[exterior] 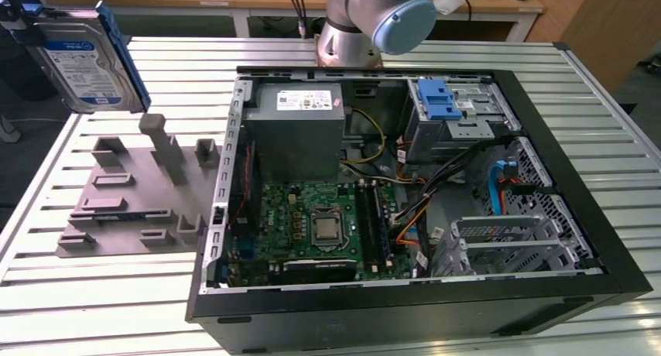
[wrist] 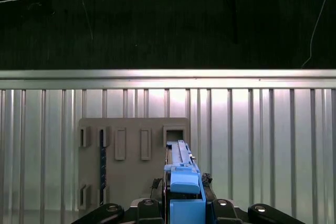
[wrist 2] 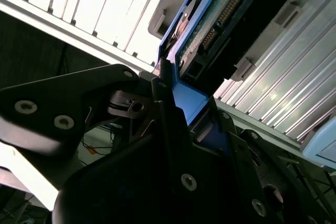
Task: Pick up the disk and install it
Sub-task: 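Pick up the disk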
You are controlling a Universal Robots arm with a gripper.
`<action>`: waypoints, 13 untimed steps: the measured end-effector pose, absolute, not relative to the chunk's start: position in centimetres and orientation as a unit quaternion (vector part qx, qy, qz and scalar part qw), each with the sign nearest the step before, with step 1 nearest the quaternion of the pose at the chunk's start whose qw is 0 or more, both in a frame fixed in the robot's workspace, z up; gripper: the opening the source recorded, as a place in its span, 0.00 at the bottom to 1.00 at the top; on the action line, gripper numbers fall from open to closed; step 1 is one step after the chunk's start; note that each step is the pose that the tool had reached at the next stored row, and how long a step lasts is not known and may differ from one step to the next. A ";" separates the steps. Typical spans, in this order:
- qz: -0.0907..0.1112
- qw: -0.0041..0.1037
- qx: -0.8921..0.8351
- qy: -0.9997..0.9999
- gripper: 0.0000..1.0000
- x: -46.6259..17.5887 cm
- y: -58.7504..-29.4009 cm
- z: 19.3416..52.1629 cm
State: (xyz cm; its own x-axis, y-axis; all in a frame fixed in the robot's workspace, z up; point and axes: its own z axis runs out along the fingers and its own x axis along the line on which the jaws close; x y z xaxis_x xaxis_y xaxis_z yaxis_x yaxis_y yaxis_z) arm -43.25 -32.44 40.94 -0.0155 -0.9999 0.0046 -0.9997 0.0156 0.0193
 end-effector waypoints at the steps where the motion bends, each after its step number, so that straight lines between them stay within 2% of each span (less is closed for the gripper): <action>1: -0.005 0.008 0.702 -0.713 0.36 -43.3 -32.4 41.0; 13: -0.005 0.008 0.702 -0.713 0.36 -43.3 -32.4 41.6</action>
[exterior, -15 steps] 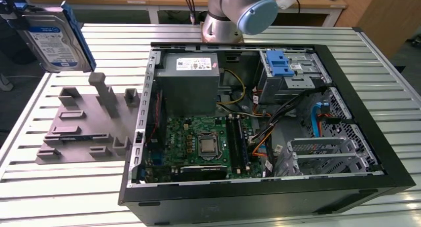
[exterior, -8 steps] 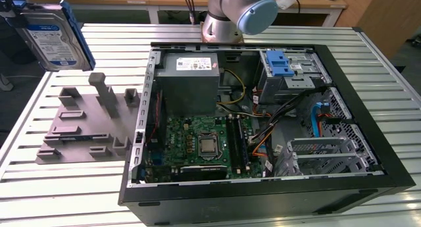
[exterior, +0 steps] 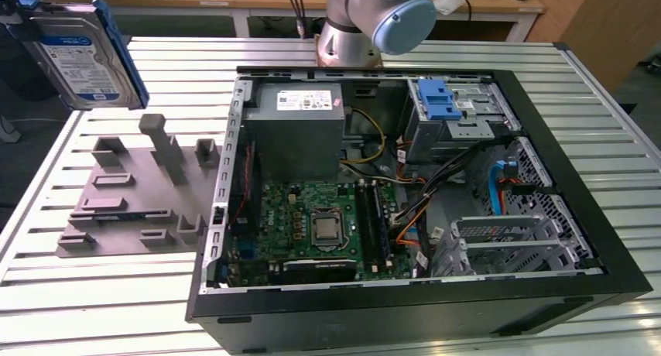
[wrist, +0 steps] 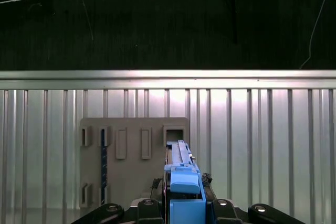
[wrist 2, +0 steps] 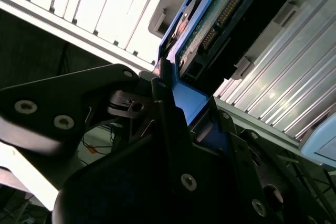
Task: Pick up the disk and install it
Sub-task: 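Pick up the disk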
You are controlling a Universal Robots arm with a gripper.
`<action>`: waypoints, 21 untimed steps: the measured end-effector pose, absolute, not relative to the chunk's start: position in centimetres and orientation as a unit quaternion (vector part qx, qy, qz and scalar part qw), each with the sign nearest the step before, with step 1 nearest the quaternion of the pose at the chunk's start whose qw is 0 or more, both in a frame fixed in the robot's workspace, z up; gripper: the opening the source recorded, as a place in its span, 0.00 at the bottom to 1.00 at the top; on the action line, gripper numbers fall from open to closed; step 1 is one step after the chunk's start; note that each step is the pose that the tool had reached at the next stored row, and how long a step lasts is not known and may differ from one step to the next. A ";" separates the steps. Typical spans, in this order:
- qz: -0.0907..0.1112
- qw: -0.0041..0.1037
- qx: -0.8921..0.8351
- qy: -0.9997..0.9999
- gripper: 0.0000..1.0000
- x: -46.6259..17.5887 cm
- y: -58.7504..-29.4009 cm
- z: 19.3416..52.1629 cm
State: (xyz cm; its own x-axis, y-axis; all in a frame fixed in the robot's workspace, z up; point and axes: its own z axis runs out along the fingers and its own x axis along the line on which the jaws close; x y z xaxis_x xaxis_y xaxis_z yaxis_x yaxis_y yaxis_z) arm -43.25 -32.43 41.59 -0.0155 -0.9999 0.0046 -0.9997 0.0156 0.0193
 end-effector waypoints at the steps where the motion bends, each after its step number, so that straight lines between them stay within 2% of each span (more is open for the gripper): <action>1: -0.005 0.008 0.702 -0.713 0.36 -43.3 -32.4 41.7; 21: -0.005 0.008 0.701 -0.713 0.36 -43.3 -32.4 43.2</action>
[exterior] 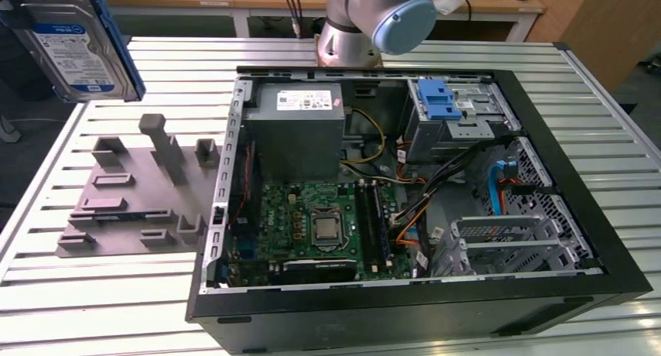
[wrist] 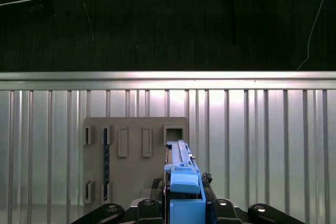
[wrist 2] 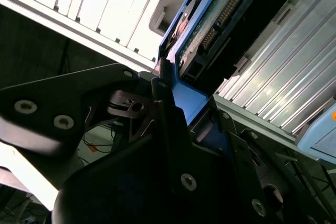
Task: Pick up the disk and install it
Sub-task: 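Pick up the disk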
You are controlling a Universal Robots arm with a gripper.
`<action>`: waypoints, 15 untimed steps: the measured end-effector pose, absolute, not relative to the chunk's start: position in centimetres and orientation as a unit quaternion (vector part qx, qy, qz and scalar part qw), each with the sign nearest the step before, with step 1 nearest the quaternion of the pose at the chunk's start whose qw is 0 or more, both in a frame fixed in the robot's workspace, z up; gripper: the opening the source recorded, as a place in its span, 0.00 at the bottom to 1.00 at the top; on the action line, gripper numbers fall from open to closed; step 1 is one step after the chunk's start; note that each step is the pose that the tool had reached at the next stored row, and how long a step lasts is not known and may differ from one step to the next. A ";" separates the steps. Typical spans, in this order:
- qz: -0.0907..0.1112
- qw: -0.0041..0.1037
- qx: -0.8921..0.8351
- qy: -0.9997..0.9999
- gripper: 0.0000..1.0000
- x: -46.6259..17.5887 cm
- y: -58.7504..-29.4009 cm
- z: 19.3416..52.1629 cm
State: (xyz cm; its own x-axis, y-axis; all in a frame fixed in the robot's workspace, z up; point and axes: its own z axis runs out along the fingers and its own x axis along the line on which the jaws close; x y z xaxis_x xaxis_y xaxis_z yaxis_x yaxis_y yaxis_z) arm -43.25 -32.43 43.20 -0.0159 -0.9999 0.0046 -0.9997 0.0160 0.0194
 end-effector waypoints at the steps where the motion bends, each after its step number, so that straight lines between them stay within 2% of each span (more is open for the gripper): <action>1: -0.005 0.008 0.701 -0.713 0.36 -43.3 -32.4 43.3; 15: -0.005 0.008 0.701 -0.713 0.36 -43.3 -32.4 43.7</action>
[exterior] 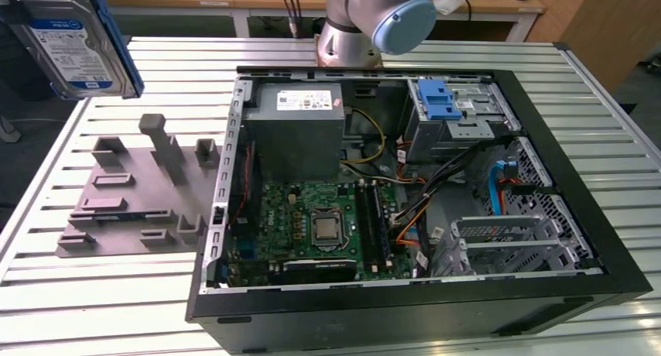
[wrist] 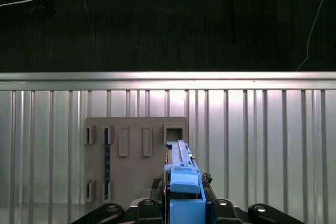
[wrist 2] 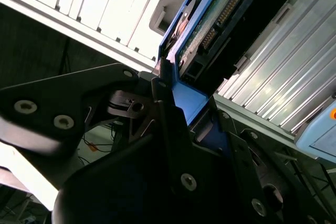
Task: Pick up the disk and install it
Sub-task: 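Pick up the disk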
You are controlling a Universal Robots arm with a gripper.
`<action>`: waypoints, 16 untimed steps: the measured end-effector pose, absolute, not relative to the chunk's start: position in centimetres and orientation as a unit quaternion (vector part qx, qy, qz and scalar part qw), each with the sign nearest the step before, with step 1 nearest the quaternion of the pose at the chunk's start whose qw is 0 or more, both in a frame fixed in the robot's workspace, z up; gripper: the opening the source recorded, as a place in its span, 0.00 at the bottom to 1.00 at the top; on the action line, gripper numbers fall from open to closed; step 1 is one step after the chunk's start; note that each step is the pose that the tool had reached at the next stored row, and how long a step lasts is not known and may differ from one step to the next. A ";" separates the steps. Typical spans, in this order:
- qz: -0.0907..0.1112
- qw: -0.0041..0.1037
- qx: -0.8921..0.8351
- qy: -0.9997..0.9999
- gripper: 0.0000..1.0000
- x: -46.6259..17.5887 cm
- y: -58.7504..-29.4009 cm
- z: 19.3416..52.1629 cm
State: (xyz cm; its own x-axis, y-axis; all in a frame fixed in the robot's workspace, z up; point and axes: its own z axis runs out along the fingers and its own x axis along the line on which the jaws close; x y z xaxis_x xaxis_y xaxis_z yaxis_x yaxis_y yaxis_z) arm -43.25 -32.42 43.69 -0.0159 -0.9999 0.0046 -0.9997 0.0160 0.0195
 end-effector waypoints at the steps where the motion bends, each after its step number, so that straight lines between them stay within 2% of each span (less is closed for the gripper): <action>1: -0.005 0.008 0.701 -0.713 0.36 -43.3 -32.4 43.7; 16: -0.005 0.008 0.701 -0.713 0.36 -43.3 -32.4 44.6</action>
State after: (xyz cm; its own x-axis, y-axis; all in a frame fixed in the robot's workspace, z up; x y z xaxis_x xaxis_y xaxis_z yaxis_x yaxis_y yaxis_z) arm -43.25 -32.42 44.57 -0.0159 -0.9999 0.0046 -0.9997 0.0160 0.0194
